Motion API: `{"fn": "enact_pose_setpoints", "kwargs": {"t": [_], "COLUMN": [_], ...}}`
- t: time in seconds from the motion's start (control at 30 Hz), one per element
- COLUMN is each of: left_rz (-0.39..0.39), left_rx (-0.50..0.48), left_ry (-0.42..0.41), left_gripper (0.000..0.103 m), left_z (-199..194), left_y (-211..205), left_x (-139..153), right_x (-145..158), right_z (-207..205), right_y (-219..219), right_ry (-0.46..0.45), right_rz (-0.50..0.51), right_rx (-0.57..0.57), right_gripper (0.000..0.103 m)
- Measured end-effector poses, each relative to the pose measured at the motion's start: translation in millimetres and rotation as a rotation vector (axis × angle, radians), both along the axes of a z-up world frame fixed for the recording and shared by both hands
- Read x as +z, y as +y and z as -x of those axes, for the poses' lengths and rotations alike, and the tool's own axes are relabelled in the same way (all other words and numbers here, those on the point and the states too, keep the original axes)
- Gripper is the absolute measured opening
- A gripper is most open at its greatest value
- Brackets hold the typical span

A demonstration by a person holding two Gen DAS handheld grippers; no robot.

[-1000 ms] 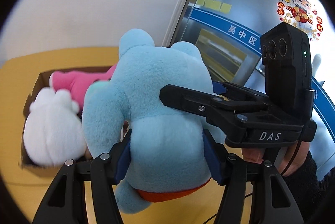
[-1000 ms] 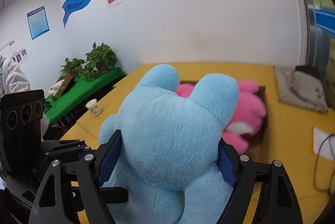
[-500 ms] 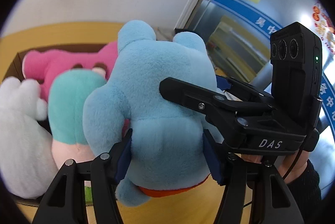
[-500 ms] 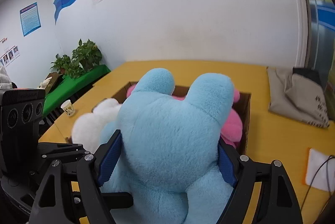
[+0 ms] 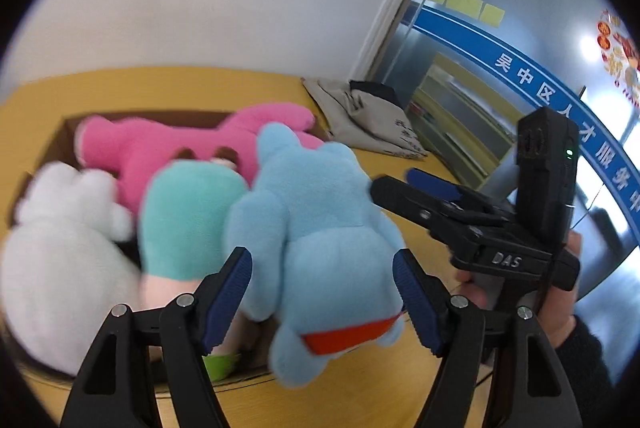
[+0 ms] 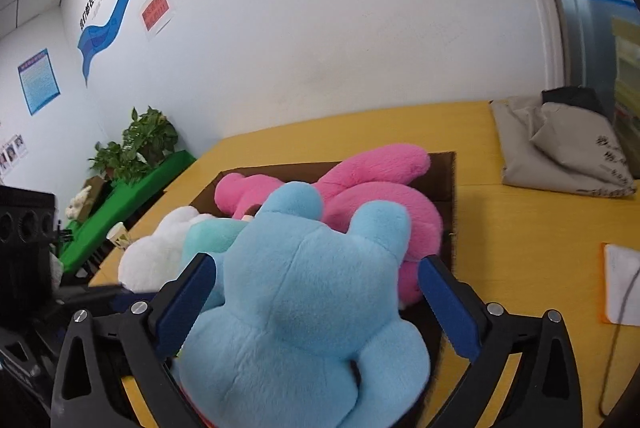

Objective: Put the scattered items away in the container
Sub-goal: 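Lower the light-blue plush into the box and open both tools, then move both tools down to the clear white-rimmed phone case on the table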

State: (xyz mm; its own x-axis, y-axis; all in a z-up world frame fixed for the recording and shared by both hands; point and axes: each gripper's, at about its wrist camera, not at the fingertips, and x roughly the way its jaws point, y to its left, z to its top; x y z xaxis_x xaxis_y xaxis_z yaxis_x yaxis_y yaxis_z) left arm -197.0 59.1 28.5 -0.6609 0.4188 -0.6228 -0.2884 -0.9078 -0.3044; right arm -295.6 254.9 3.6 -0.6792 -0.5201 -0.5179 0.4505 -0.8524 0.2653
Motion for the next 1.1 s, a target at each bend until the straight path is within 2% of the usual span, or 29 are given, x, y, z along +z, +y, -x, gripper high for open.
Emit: {"fn": "enact_pose_setpoints", "kwargs": {"t": [0.17, 0.33, 0.53, 0.63, 0.83, 0.97, 1.1], "left_rz": [0.029, 0.127, 0.151, 0.129, 0.127, 0.108, 0.069], "left_rx": [0.021, 0.053, 0.110, 0.107, 0.032, 0.044, 0.068], "left_ry": [0.044, 0.033, -0.057, -0.105, -0.235, -0.228, -0.185], "left_gripper": [0.078, 0.078, 0.078, 0.078, 0.078, 0.078, 0.078], "left_z": [-53, -110, -171, -199, -251, -279, -296], "left_y": [-31, -64, -101, -116, -135, -155, -171], "left_x": [7, -14, -45, -57, -82, -74, -48], "right_x": [8, -7, -19, -24, -43, -48, -45], "right_z": [-49, -114, -185, -215, -271, -297, -304], "right_y": [-14, -31, -31, -28, -19, 2, 19], "right_ry": [0.032, 0.058, 0.038, 0.007, -0.033, -0.035, -0.067], "right_rz": [-0.047, -0.092, -0.061, -0.065, -0.156, -0.174, -0.165], "right_rx": [0.079, 0.113, 0.085, 0.080, 0.136, 0.150, 0.127], "right_gripper": [0.103, 0.103, 0.103, 0.103, 0.103, 0.103, 0.103]}}
